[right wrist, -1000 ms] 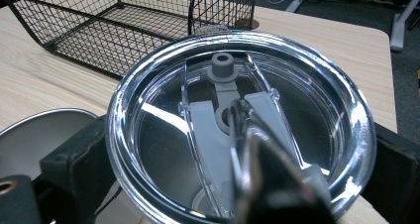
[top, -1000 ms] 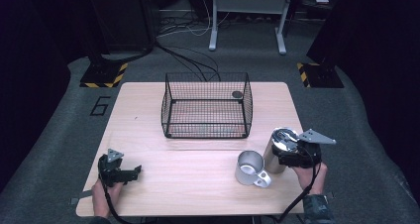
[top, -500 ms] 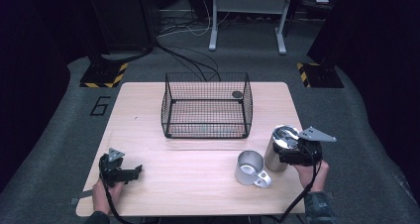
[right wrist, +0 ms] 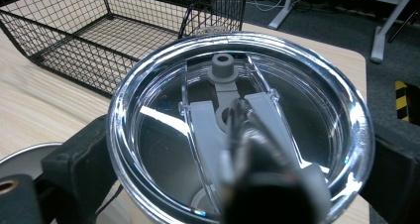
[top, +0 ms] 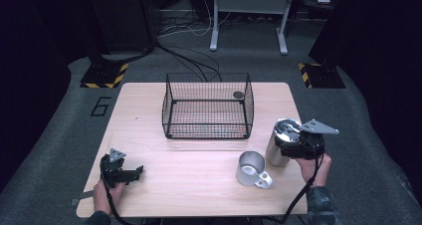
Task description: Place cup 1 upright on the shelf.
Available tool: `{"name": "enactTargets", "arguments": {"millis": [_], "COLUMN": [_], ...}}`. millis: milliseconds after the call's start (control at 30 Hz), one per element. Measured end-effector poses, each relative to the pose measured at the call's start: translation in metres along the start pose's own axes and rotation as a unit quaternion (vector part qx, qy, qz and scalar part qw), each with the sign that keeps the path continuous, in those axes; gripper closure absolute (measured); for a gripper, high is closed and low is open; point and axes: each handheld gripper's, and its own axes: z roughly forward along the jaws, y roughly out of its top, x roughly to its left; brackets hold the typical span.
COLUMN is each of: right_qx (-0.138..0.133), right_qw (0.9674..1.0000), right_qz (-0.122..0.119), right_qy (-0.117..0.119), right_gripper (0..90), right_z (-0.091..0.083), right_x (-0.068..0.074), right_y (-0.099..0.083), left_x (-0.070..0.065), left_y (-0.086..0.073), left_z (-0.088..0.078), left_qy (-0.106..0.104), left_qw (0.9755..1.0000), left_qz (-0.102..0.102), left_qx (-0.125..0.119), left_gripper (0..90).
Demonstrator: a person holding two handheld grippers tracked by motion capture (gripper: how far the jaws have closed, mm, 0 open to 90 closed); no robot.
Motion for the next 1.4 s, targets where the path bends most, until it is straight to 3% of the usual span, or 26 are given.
{"name": "enactTargets", "arguments": {"millis": [267,600,1267,1400], "right_qx": [-0.011,-0.021,-0.026,-0.032], "right_qw": [0.9999,0.9998,0.9994,0.9988], "right_qz": [0.008,-0.004,-0.014,-0.014], "right_qy": [-0.005,-0.005,0.020,0.034], "right_gripper": [3.5,3.5,3.5,3.5], "right_z": [-0.001,-0.004,-0.004,-0.004], "right_x": [-0.002,-0.002,0.004,0.005], "right_y": [0.013,0.029,0.058,0.062], "left_x": [0.000,0.000,-0.001,-0.001], "left_y": [0.000,0.000,0.000,0.000], "left_z": [0.000,0.000,0.000,0.000], "left_qy": [-0.002,-0.002,-0.003,-0.003], "left_qw": [1.0000,1.0000,1.0000,1.0000], "left_qz": [-0.001,0.000,-0.002,-0.002], "left_qx": [-0.001,-0.001,0.001,0.001], "left_gripper": [0.5,0.4,0.4,0.5]}}
